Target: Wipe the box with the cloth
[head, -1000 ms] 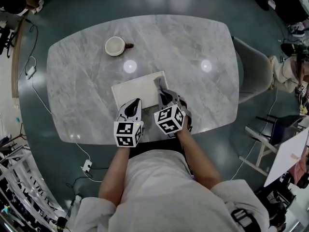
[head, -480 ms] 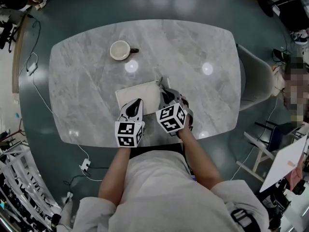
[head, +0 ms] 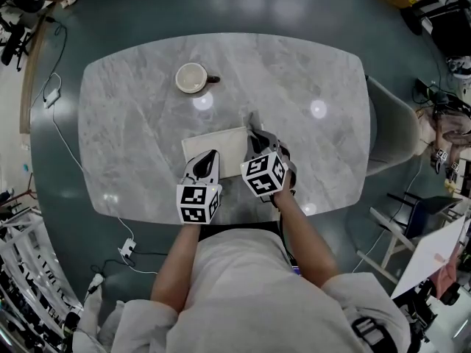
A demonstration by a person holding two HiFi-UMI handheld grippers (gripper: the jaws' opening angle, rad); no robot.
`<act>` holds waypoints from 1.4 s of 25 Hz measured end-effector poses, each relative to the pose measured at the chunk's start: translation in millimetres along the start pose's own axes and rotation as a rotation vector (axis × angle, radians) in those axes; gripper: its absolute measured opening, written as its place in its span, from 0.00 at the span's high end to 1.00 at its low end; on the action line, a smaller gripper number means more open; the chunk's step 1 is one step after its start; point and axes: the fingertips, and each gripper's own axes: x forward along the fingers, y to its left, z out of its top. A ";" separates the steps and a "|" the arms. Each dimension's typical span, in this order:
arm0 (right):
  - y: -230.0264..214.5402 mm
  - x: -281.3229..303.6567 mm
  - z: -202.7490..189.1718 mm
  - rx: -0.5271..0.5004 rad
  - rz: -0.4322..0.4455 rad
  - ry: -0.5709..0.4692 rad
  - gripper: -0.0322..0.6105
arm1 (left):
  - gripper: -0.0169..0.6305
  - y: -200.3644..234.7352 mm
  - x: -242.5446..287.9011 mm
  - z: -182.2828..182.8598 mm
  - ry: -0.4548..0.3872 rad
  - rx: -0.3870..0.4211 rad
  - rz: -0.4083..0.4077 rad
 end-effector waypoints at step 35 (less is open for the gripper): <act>70.0 11.0 27.6 0.020 0.018 0.004 0.90 | 0.94 67.2 -65.3 -29.1 -0.027 -0.062 0.081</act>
